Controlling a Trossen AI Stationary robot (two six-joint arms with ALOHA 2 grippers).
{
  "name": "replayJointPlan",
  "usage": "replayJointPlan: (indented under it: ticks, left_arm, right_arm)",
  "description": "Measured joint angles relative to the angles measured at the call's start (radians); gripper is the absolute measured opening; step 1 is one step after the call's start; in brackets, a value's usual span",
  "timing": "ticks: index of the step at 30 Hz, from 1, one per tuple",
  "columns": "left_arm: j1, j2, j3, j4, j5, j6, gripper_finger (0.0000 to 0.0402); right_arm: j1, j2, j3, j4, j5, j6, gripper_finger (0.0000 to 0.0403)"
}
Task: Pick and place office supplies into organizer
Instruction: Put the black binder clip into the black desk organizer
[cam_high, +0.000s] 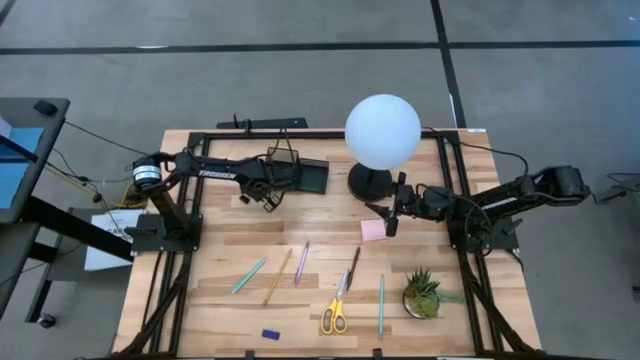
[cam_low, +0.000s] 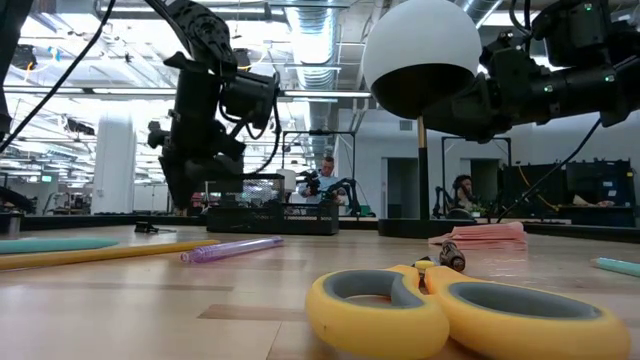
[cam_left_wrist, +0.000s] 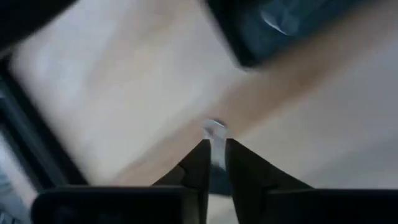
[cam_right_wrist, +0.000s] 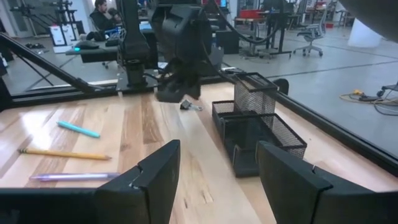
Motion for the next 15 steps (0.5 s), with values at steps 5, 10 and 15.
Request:
replayJointPlan:
  ticks: [5, 10, 15]
  left_arm:
    - [-0.015, -0.001, 0.000, -0.043, 0.098, 0.098, 0.0097]
    - [-0.021, -0.063, 0.000, -0.191, 0.037, 0.019, 0.0121]
    - [-0.020, -0.263, 0.000, -0.293, -0.087, -0.049, 0.0123]
  right_arm:
    - [0.000, 0.000, 0.000, -0.030, 0.000, 0.040, 0.0205]
    - [0.000, 0.000, 0.000, -0.067, 0.000, 0.077, 0.0205]
    - [-0.001, 0.000, 0.000, -0.069, 0.000, 0.137, 0.0205]
